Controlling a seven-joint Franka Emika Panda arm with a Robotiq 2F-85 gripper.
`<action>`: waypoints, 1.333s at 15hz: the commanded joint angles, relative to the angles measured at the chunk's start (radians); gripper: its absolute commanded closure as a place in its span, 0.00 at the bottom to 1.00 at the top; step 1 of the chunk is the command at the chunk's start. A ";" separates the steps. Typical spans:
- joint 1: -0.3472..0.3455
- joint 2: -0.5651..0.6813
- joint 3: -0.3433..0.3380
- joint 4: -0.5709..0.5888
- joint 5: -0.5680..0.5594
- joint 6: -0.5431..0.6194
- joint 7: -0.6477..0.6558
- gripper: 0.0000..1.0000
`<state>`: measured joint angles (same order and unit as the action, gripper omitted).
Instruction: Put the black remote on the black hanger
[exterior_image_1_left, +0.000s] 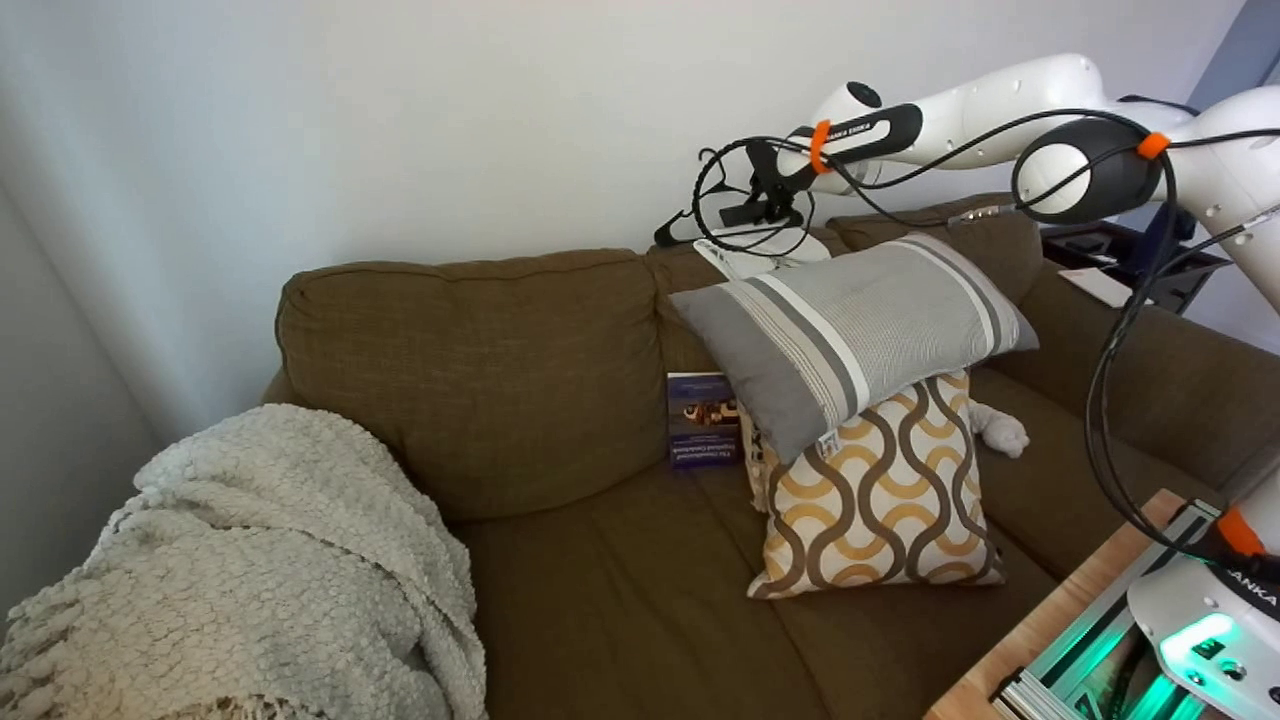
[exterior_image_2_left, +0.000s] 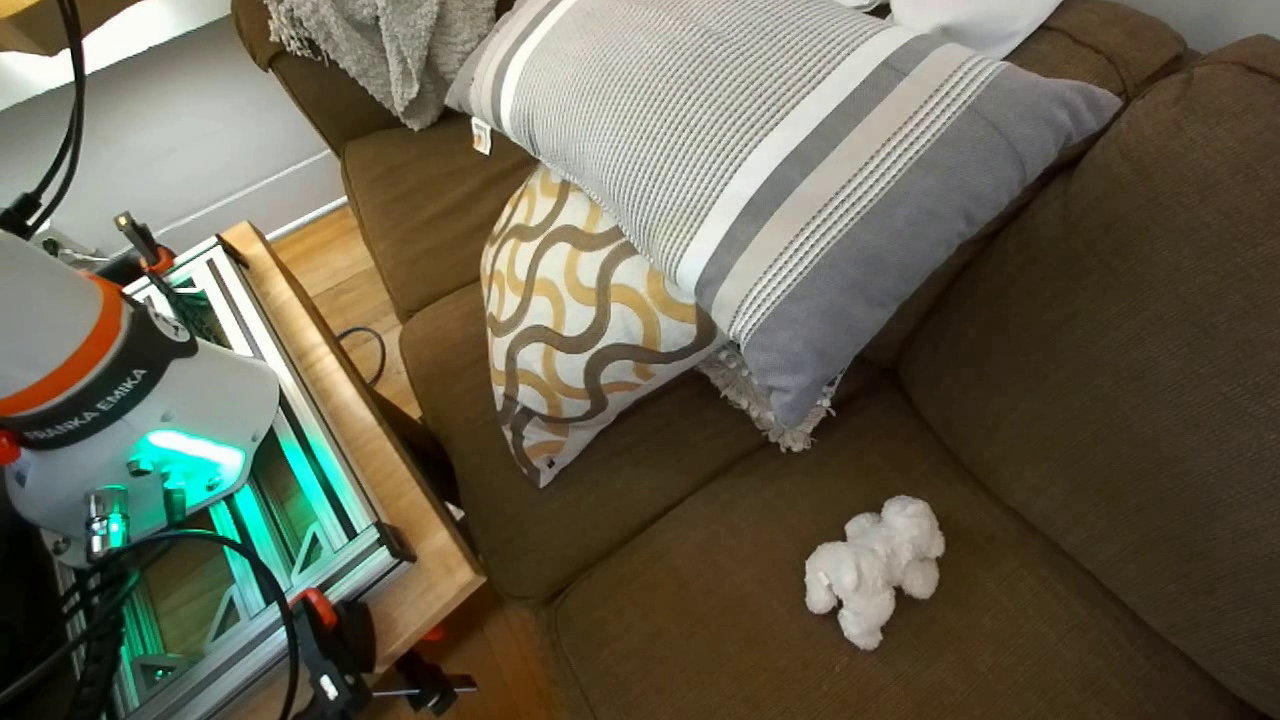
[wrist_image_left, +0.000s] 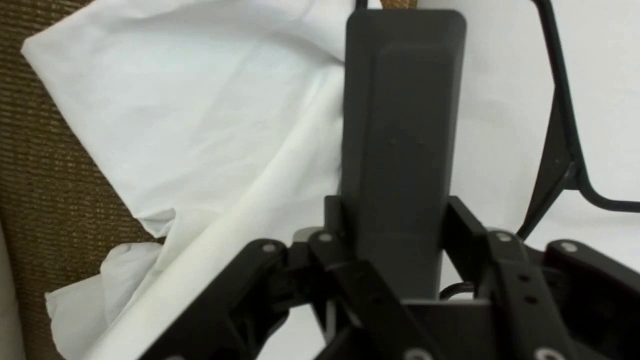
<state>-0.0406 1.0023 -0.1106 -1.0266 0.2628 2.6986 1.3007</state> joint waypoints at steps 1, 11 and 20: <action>0.004 0.102 -0.023 0.133 -0.013 0.009 0.061 0.74; -0.006 0.221 -0.016 0.300 -0.028 -0.030 0.087 0.74; -0.004 0.231 -0.021 0.325 -0.035 -0.067 0.122 0.74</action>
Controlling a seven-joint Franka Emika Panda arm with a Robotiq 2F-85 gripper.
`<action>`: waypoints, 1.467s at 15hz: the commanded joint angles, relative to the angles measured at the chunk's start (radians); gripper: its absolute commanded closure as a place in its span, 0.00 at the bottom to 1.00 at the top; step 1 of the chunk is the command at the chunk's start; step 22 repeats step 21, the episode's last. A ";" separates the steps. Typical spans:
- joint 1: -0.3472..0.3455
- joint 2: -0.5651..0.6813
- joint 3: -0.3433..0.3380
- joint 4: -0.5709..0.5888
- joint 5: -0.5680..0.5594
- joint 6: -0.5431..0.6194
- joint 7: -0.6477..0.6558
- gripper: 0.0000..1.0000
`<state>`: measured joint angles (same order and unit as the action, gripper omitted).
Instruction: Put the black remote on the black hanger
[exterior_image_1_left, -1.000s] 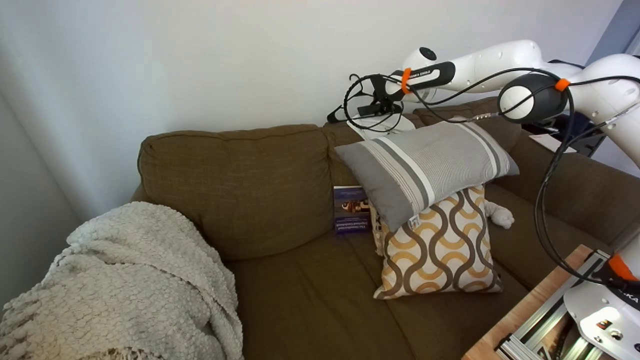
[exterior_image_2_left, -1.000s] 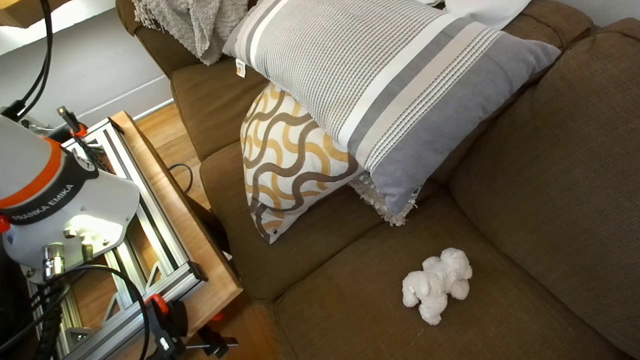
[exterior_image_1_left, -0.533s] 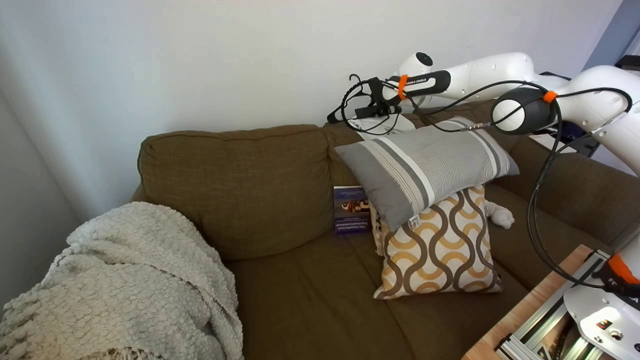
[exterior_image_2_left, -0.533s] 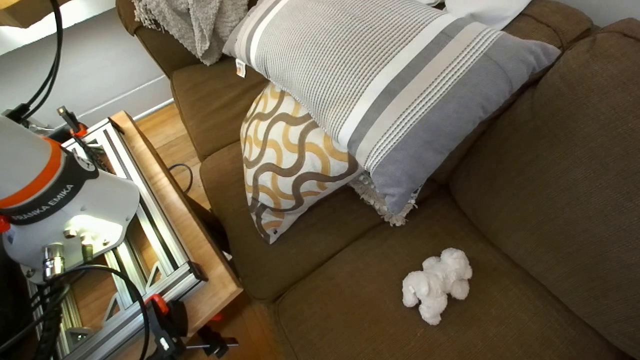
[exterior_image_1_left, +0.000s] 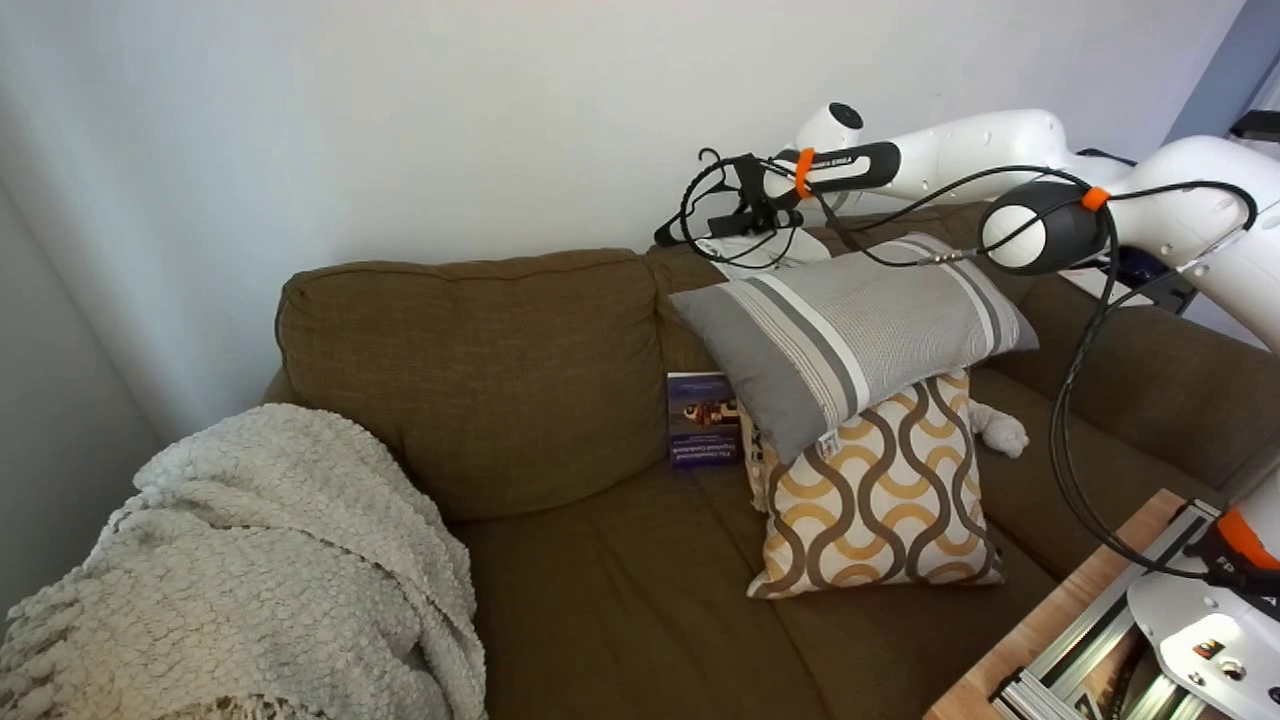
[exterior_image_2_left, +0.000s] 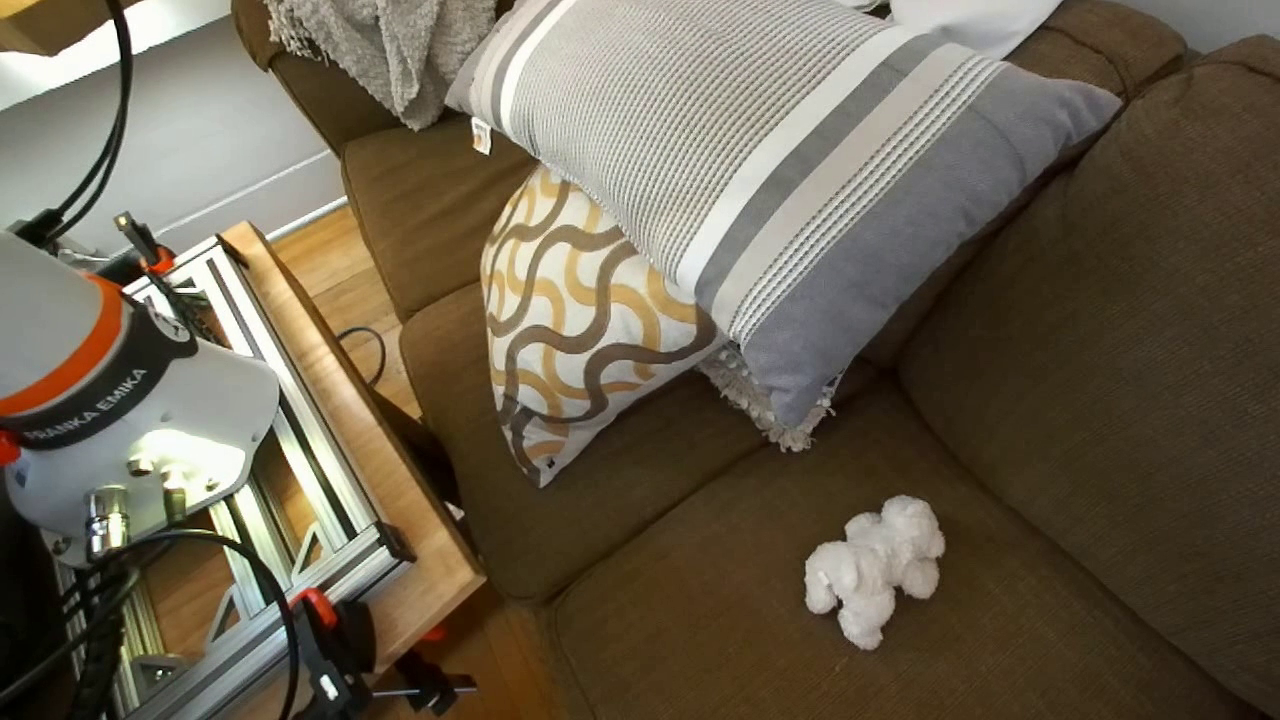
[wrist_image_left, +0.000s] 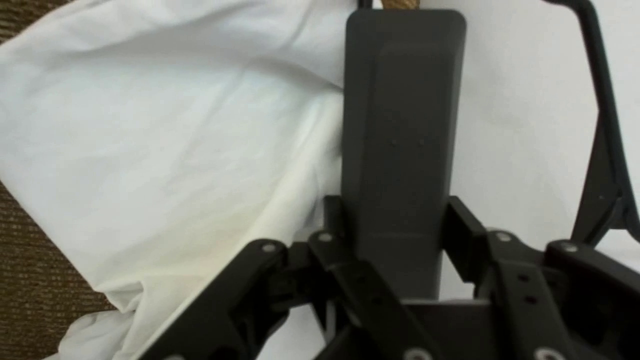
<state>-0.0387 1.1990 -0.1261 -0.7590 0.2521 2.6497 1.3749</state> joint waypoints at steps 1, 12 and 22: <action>-0.006 0.034 -0.003 0.060 -0.025 -0.029 0.051 0.74; -0.003 -0.032 0.019 0.019 -0.031 -0.070 0.025 0.00; -0.018 -0.208 0.136 -0.137 0.020 -0.038 -0.308 0.00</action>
